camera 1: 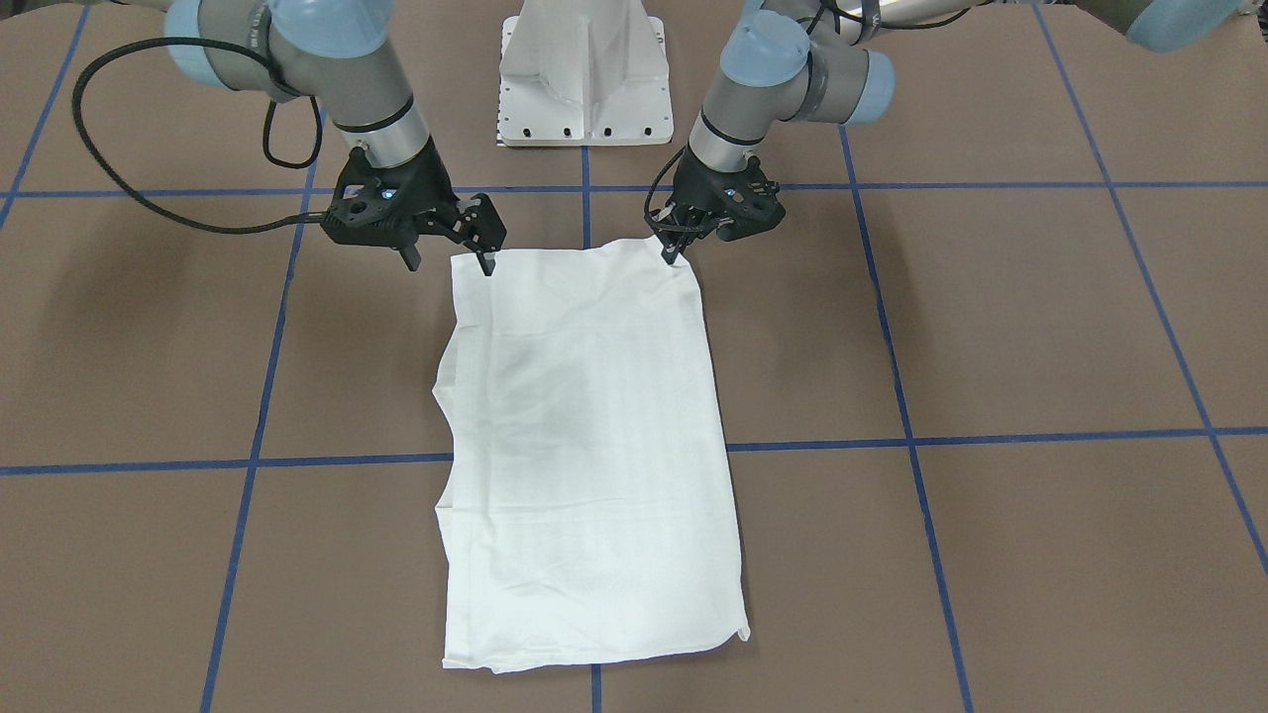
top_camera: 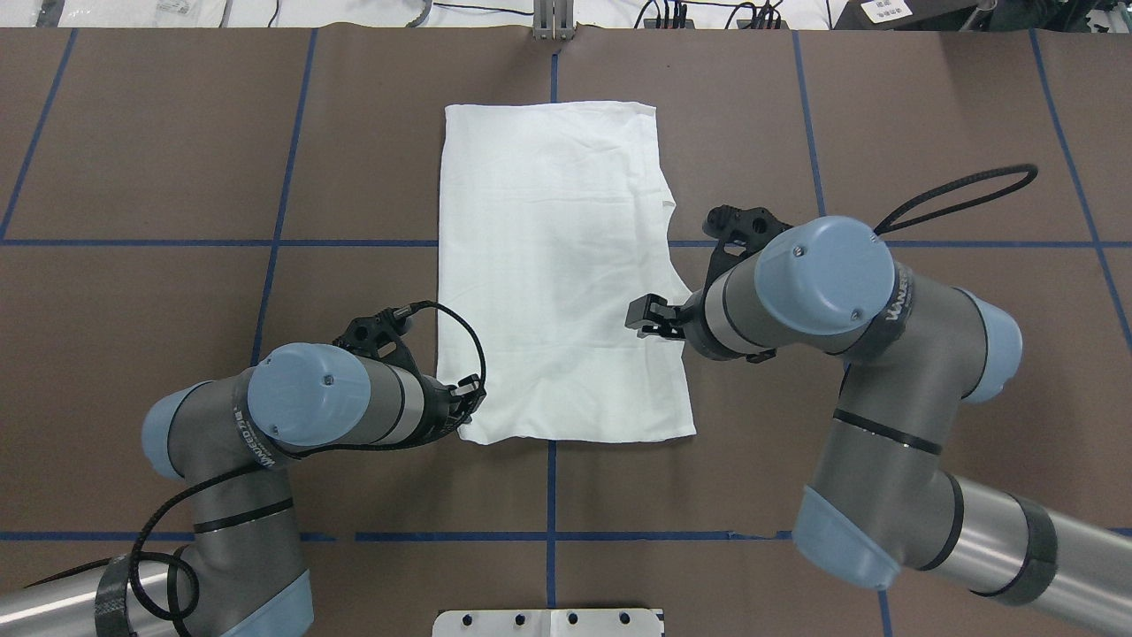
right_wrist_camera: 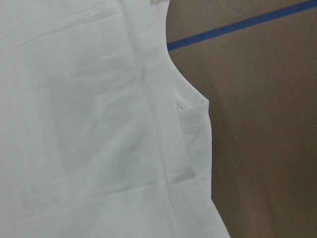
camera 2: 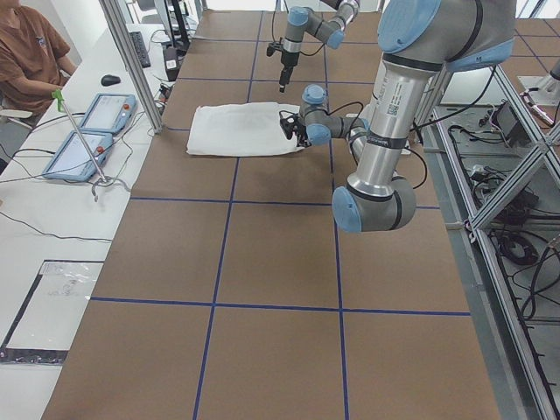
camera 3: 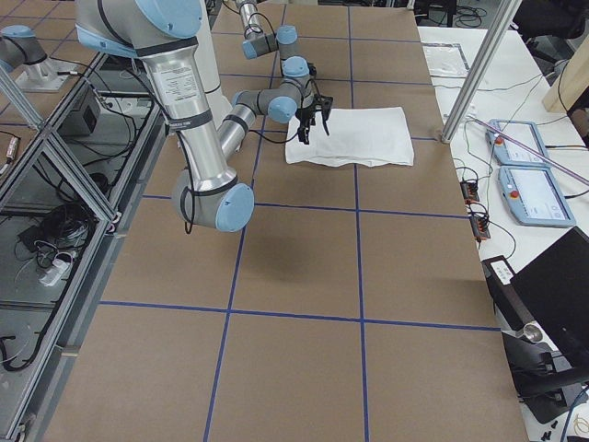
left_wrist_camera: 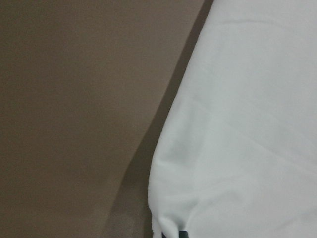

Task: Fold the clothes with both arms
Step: 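Move the right gripper to the shirt's near corner beside the left gripper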

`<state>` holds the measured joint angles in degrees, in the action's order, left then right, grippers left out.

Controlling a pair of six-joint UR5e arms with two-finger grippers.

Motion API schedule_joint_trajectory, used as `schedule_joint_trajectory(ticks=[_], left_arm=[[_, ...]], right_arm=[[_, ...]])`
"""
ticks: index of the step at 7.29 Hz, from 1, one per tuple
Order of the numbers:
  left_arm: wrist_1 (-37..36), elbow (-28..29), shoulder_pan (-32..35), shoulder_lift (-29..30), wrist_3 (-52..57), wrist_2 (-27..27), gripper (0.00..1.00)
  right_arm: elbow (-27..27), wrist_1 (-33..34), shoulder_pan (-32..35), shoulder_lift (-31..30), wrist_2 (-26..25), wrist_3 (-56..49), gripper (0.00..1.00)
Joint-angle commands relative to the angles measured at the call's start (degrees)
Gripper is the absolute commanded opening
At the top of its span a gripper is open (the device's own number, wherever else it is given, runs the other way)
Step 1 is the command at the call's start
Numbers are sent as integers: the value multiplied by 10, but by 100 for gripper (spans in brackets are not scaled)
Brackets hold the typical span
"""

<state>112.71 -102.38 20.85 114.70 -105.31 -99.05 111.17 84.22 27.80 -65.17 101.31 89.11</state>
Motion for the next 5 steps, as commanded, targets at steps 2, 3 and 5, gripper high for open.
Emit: schedule_joint_trajectory(ticks=[2,3,5], left_arm=[[0,-2,-1,-1,0,-1,0],[0,-2,-2,-1,0,0,0],[0,-2,-2,-2,0,0,0]], right_arm=[[-6,113,-76,41,-52,130,100],[-13,113,-85,39,-52,135,100],[-48,106,-89,43,-58,142,100]])
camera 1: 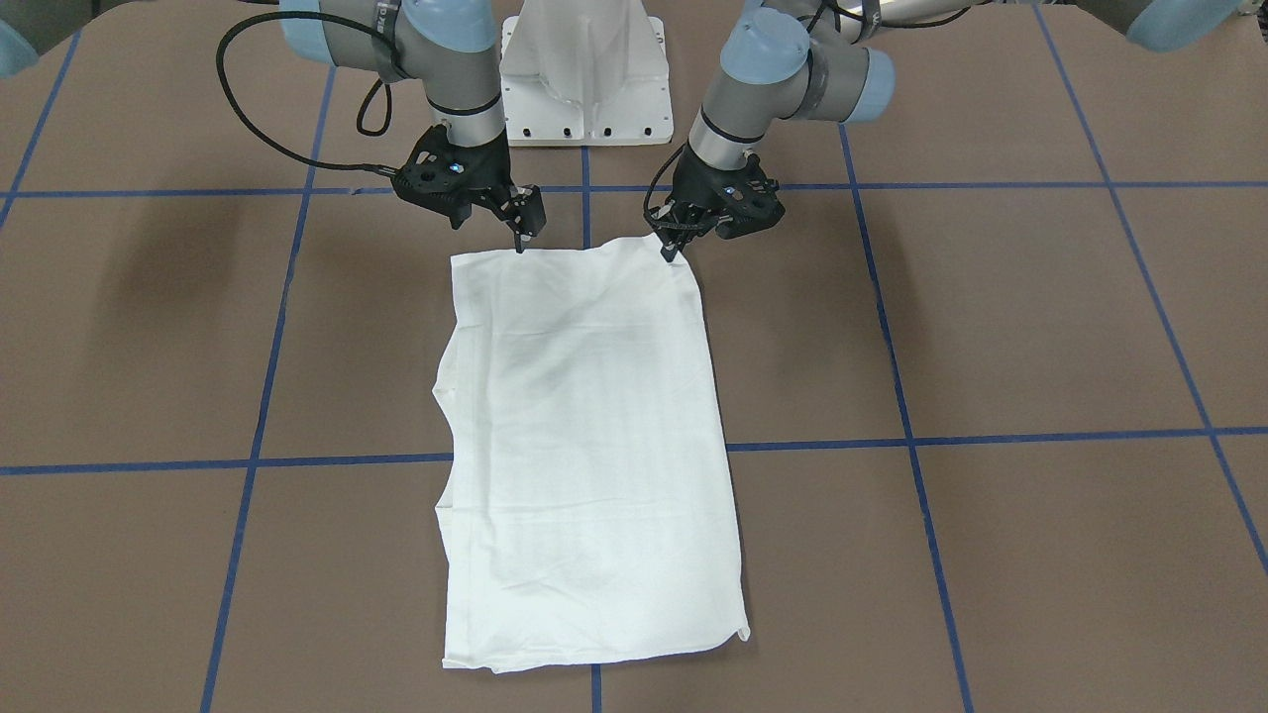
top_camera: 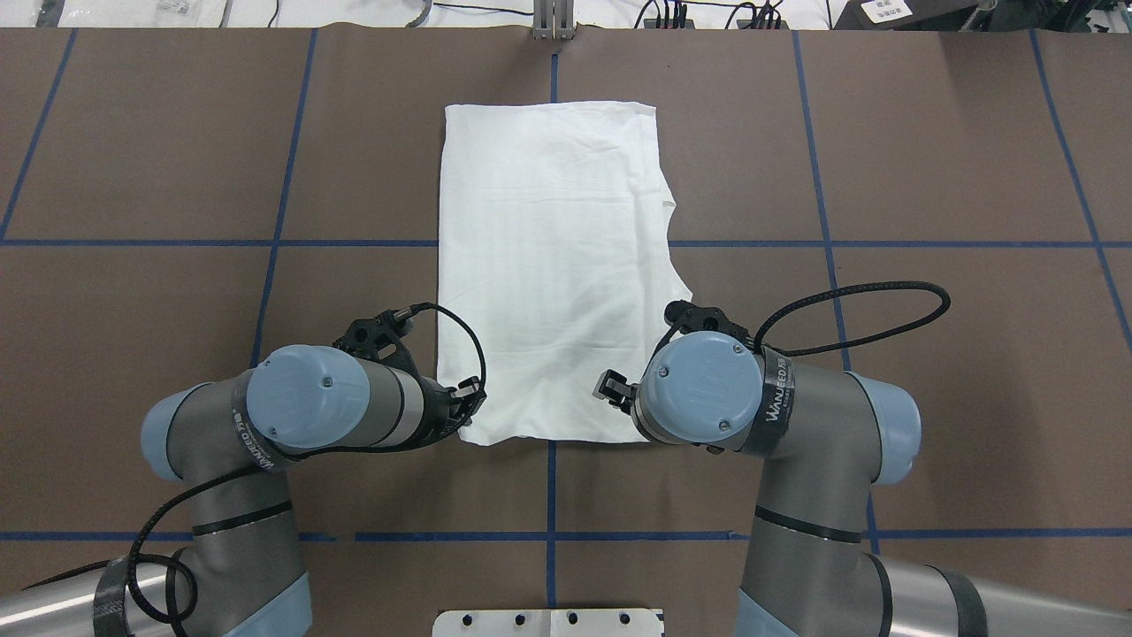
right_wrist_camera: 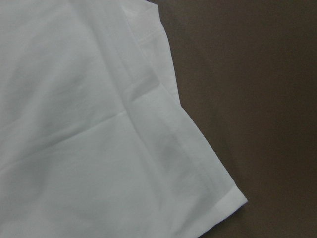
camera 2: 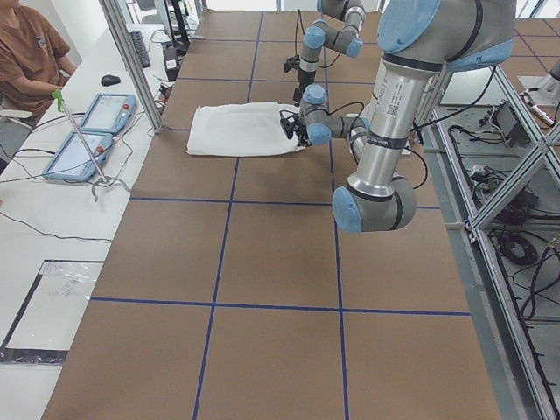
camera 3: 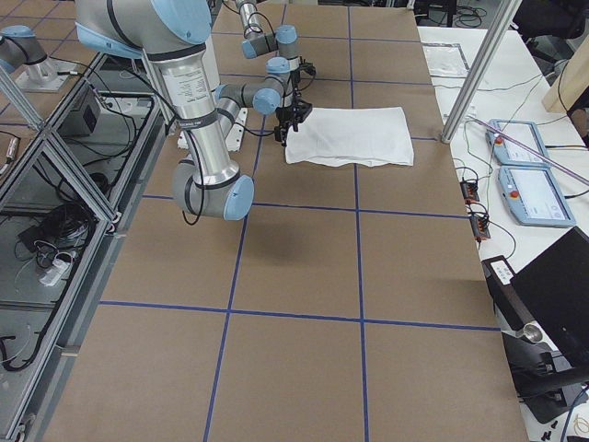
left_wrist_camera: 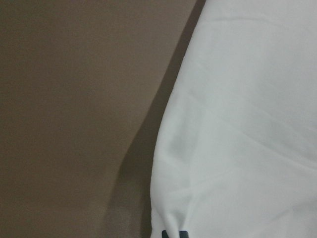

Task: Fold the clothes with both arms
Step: 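Move the right gripper to the shirt's near corner beside the left gripper, then grasp the shirt's near edge with both grippers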

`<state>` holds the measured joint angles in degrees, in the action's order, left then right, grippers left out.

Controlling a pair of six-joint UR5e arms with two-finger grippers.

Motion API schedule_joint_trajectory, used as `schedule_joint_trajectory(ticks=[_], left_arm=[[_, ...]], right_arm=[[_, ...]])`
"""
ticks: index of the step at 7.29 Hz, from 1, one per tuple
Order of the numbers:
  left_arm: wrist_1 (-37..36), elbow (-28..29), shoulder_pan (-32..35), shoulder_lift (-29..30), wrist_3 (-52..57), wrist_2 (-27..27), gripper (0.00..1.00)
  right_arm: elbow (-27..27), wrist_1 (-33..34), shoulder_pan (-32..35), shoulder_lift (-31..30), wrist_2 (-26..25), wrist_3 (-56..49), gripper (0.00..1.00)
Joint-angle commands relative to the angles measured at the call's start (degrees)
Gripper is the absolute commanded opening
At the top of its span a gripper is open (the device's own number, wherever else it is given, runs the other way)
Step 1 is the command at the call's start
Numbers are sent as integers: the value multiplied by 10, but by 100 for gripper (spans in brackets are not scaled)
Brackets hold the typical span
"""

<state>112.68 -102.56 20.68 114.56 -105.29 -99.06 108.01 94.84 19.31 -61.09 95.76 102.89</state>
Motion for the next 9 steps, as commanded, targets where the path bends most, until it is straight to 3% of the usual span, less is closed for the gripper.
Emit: schedule_joint_trajectory(ticks=[1,5,8,9], left_arm=[[0,0,-1,1,0,0,0],[0,0,-3,3,0,1,0],[0,0,-3,3,0,1,0],[0,0,-3,2,0,1,0]], right_arm=[[-29,-1,-4,2,-2,0,100],[-75,-47,-9,0,-4,0,100],[-75,-48,-9,-1,-5,-1,99],[-71,-47,-5,0,-5,-1,78]])
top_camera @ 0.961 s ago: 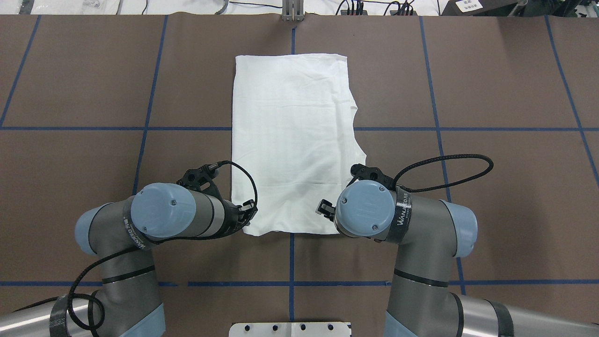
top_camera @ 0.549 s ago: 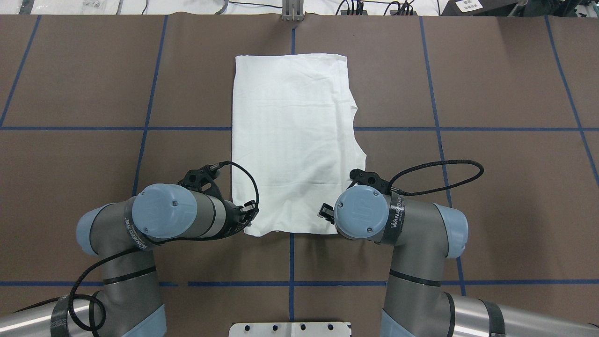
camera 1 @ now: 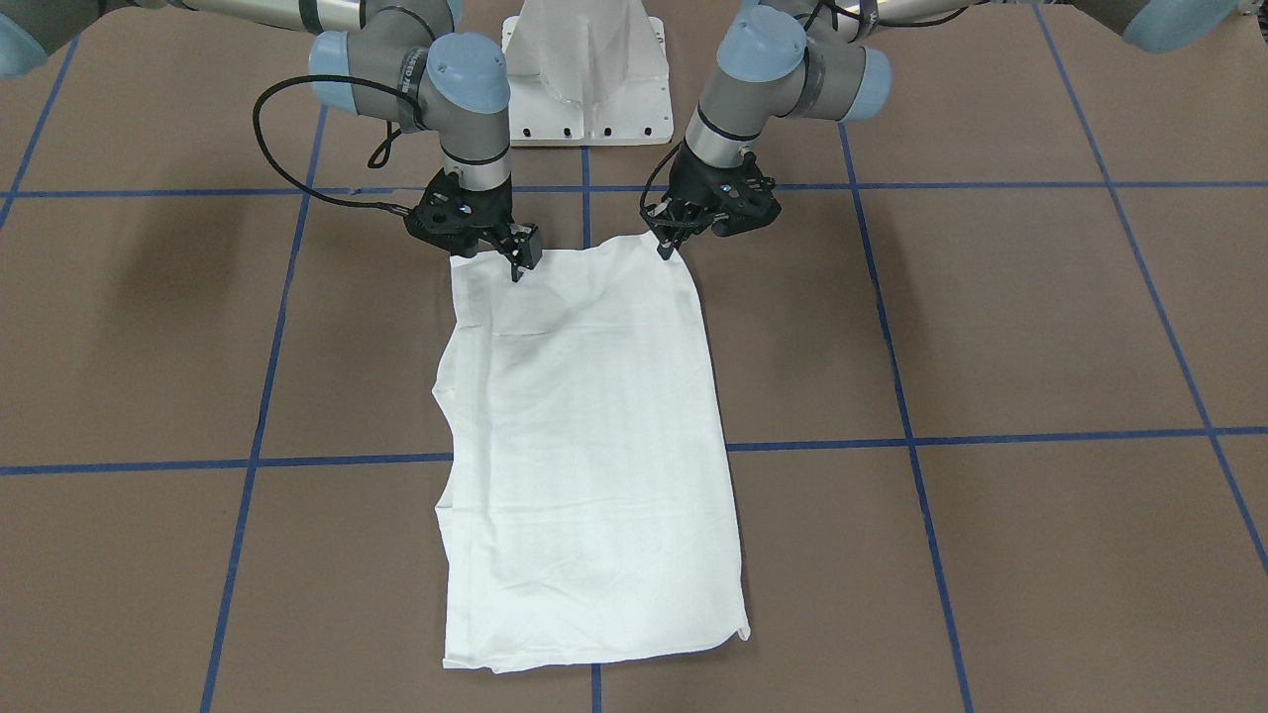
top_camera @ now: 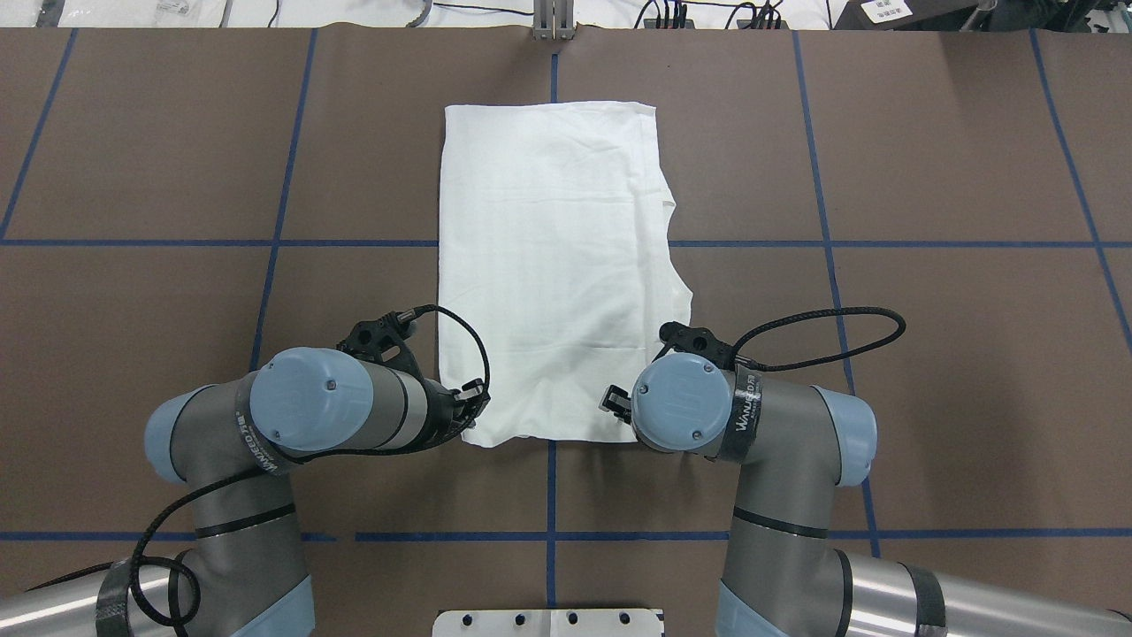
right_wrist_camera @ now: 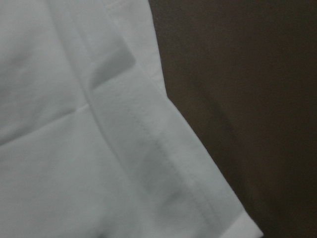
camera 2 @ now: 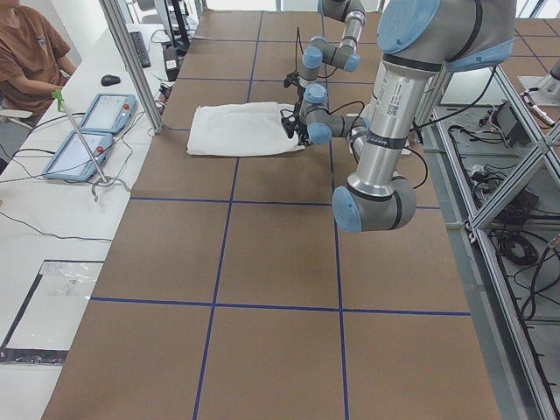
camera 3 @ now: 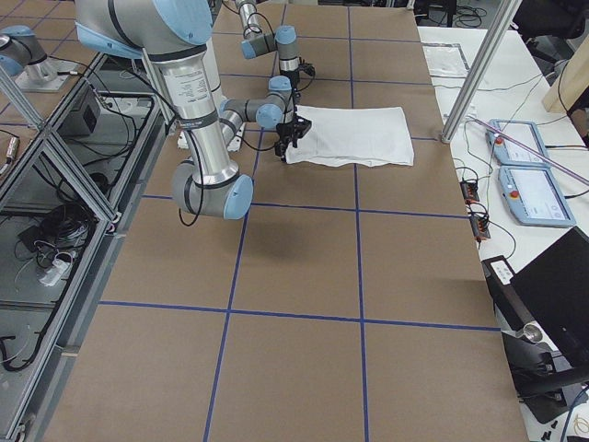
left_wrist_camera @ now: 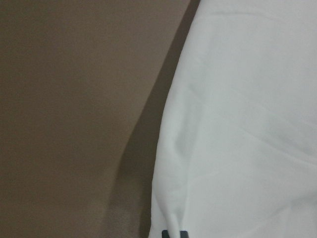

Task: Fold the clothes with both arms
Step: 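Grasp the shirt's near edge with both grippers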

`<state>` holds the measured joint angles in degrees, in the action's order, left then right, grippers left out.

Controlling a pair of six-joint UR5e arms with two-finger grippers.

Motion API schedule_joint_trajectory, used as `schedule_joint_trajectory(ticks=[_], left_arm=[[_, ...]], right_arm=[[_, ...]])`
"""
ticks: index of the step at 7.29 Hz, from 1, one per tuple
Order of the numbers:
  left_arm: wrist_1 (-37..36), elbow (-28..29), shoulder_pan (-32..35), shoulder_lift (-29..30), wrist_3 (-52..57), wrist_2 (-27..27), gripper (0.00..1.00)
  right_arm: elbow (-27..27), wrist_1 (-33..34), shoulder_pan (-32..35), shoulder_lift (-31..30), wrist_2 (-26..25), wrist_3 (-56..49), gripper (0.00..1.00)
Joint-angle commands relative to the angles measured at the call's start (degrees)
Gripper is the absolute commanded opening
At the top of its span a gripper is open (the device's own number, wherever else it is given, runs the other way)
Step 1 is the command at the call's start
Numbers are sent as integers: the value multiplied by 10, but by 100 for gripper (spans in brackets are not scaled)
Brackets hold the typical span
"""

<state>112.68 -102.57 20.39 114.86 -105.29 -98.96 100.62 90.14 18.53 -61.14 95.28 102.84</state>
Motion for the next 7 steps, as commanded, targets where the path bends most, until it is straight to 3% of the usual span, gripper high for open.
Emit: schedule_joint_trajectory(ticks=[1,2,3,5,7], left_arm=[[0,1,0,-1,0,0,0],[0,2,-1,-1,0,0,0],[0,3,-1,-1,0,0,0],[0,2,-2,0,0,0,0],[0,2,-2,2,0,0,0]], right_arm=[[5,4,5,1,1,-2,43],[5,4,5,1,1,-2,22],[5,4,7,1,1,-3,11],[8,2,7,2,2,-3,2],[20,2,7,3,2,-3,0]])
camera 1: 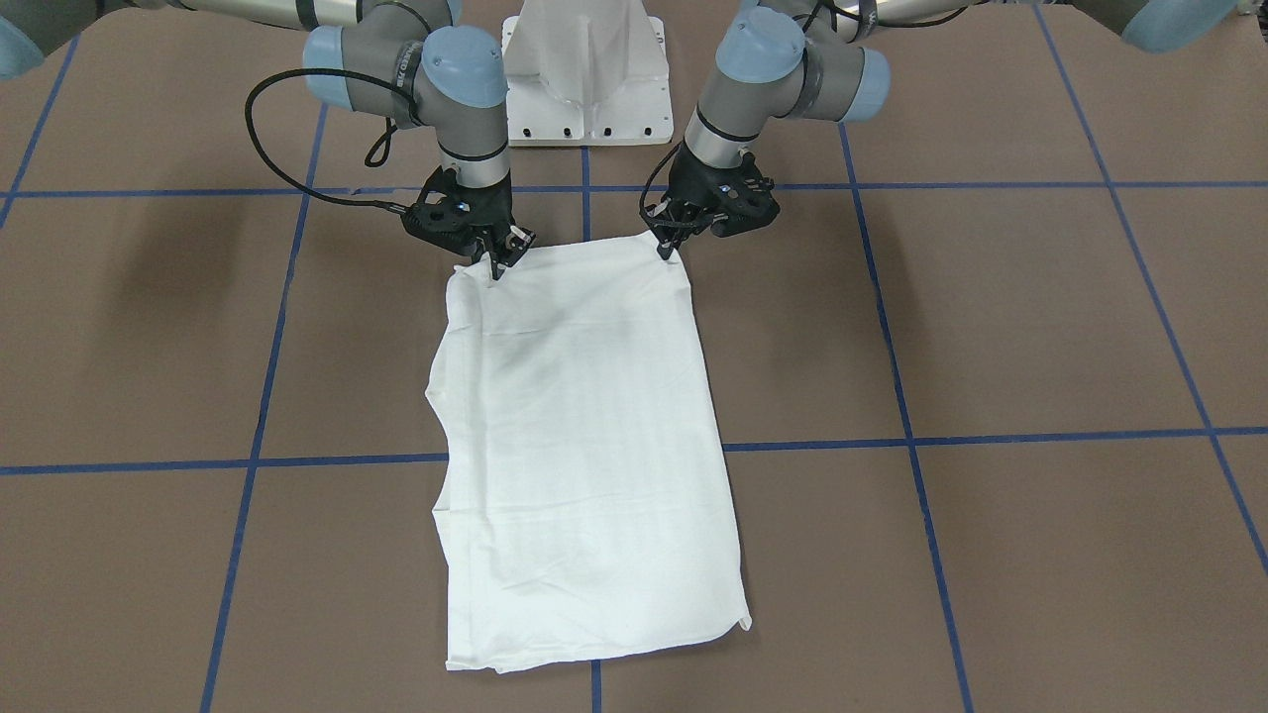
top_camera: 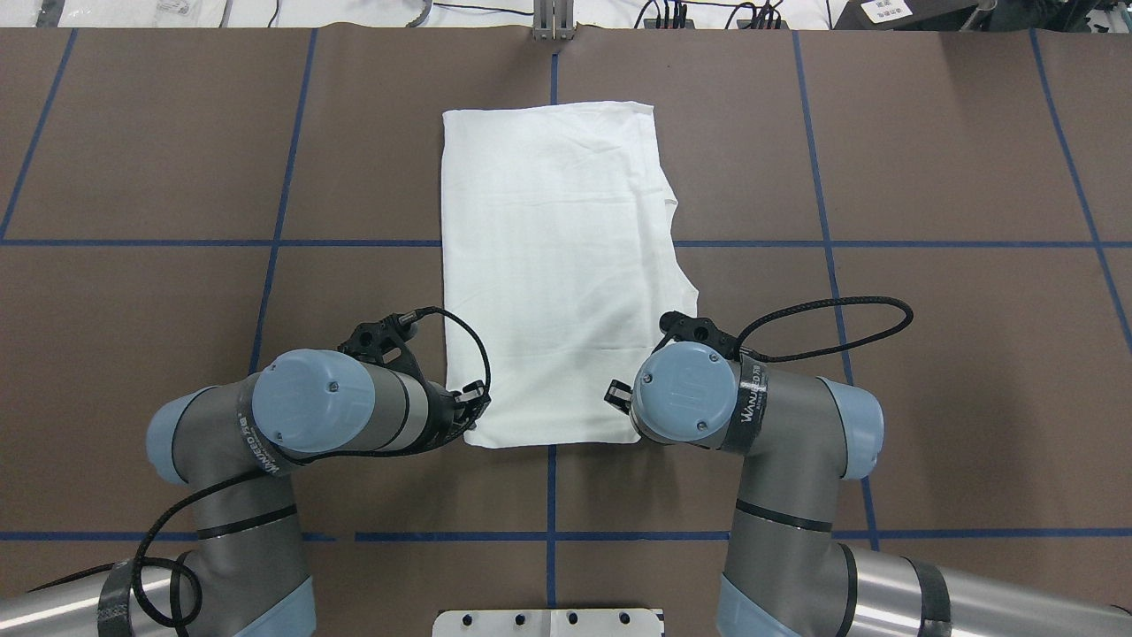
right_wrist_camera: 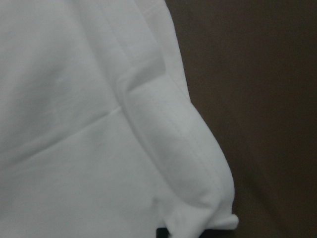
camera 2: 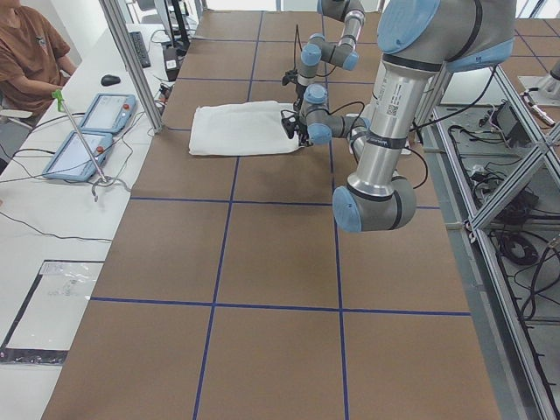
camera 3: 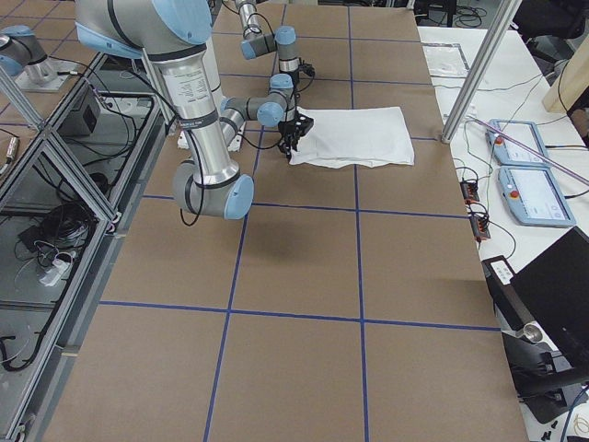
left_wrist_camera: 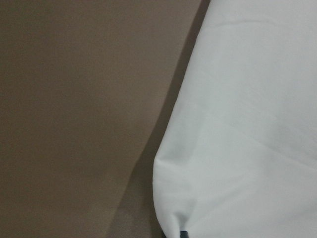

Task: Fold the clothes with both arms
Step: 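Grasp the shirt's near edge with both grippers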

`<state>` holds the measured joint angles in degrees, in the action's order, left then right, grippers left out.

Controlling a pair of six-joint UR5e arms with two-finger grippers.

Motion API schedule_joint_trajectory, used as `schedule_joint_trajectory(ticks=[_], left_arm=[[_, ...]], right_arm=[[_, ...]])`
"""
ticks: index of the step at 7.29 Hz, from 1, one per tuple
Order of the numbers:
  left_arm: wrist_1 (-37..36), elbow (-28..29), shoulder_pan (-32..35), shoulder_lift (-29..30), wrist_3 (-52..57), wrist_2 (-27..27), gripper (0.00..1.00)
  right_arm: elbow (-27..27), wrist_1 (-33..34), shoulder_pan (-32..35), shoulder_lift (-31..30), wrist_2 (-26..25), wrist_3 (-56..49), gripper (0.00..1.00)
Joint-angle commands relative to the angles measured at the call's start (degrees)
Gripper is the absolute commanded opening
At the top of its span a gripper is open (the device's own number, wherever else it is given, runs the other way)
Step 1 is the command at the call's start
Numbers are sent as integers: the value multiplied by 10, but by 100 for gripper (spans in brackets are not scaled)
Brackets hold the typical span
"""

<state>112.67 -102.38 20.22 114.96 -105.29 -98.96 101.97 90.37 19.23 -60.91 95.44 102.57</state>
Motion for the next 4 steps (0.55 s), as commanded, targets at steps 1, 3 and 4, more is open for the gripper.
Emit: schedule_joint_trajectory(ticks=[1,3,4], left_arm=[[0,0,0,1,0,0,0],[-1,-2,0,6,0,0,0],[-1,-5,0,7,0,0,0]], right_arm=[[9,-1,0,1,0,0,0],[10,-2,3,9,0,3,0],[17,-3,4,10,-1,8,0]])
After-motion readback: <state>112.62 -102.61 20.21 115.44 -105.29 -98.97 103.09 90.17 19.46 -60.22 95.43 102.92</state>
